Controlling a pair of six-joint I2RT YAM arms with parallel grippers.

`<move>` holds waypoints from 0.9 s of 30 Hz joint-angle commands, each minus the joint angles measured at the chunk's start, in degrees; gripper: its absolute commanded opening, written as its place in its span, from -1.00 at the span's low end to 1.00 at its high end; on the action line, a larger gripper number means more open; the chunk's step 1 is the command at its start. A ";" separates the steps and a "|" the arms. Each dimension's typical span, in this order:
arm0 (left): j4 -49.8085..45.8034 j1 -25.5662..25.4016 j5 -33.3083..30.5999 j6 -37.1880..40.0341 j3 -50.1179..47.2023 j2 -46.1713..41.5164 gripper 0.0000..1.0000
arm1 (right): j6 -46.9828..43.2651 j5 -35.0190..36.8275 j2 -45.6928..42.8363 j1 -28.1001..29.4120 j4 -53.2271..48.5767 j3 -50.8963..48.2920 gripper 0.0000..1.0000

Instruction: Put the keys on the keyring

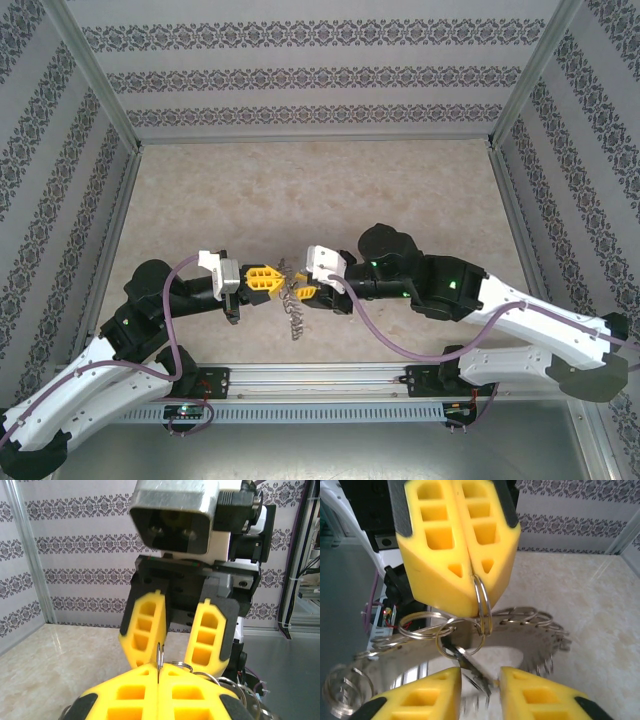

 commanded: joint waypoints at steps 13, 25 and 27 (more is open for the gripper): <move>4.24 -0.63 2.75 -0.31 0.29 0.22 -1.00 | -0.87 -0.32 -0.87 0.95 5.53 1.63 -0.39; 3.88 -0.66 3.10 -0.36 0.15 -0.15 -1.00 | -1.00 -0.85 -0.10 1.00 6.42 1.72 -0.65; 3.97 -0.64 3.10 -0.32 0.19 -0.13 -1.00 | -1.08 -0.85 0.02 1.01 6.45 1.72 -0.72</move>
